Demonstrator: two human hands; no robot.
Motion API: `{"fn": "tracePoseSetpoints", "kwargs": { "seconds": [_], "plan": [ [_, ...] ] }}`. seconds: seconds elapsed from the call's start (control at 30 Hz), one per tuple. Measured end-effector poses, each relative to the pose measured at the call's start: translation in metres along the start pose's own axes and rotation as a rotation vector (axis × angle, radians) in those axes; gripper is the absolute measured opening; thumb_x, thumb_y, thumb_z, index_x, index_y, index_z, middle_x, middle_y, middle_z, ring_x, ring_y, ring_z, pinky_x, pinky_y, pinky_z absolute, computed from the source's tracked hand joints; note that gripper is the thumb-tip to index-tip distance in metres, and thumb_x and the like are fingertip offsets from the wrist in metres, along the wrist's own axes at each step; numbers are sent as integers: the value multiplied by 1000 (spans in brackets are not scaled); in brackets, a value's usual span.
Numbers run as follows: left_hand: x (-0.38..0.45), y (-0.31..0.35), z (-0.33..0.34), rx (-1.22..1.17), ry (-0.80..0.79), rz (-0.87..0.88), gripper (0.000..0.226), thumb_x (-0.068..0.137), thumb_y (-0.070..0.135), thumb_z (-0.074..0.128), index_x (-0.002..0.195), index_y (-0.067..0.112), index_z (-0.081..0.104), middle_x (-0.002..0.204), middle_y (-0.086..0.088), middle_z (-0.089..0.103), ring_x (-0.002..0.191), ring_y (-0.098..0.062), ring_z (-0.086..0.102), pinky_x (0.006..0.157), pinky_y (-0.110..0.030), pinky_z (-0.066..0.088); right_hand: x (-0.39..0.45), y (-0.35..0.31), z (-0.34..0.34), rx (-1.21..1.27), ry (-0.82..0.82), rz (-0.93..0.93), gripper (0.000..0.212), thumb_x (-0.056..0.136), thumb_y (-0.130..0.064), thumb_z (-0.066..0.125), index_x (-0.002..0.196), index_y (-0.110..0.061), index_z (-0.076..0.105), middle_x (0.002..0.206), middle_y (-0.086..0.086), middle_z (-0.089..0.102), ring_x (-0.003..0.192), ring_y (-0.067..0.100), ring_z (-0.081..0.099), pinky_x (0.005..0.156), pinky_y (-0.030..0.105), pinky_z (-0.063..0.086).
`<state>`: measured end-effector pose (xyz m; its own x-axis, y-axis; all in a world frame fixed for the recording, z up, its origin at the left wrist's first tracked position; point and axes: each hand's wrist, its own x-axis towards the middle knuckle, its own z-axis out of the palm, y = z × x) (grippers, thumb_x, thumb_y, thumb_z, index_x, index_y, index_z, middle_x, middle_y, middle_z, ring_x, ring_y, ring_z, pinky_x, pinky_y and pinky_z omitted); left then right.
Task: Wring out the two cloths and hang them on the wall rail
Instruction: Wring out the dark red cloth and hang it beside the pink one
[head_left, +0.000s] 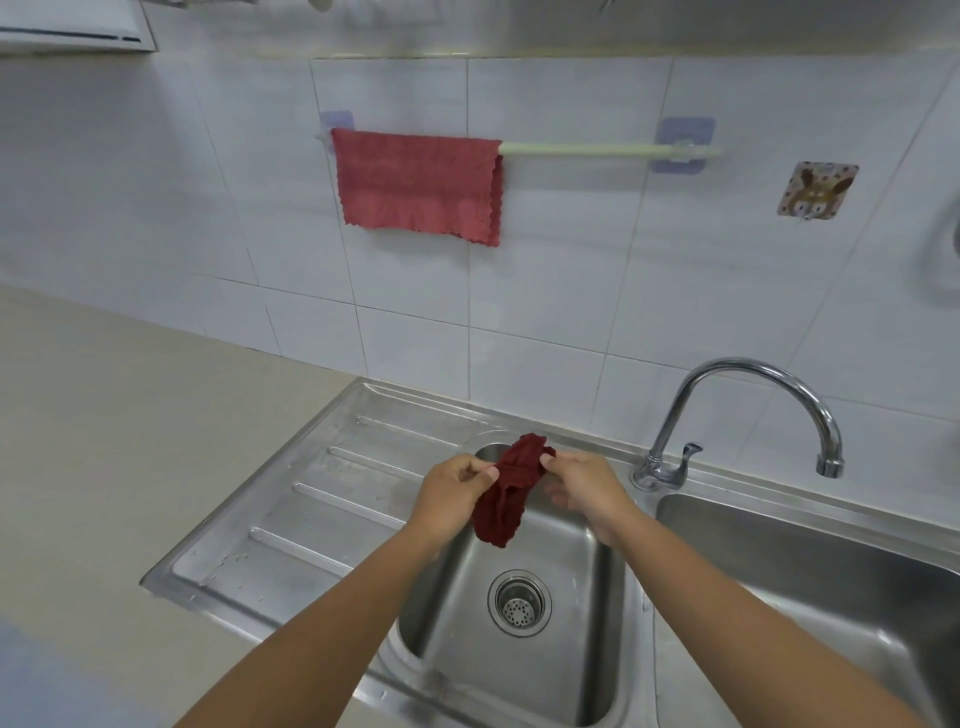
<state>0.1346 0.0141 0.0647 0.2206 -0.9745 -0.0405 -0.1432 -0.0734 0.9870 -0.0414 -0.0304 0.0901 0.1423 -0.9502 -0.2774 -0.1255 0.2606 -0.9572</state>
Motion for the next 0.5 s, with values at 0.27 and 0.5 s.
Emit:
{"fn": "tracePoseSetpoints", "kwargs": {
  "seconds": [0.27,0.5],
  "plan": [
    [0,11,5,-28,-57,54,17,86,19,67,97,31,70,97,6,72,93,-11,68,85,-23,52,-5,-9,-2,72,-152,-25,14,94,-11,58,87,-3,68,68,7,62,57,13,58,62,23,51],
    [3,11,-4,99,57,42,10,90,17,61,82,21,65,87,3,69,88,-19,65,87,-31,51,-7,-6,-10,-128,-144,-56,15,95,-13,56,94,-9,71,71,3,69,57,9,61,58,19,50]
  ]
}}
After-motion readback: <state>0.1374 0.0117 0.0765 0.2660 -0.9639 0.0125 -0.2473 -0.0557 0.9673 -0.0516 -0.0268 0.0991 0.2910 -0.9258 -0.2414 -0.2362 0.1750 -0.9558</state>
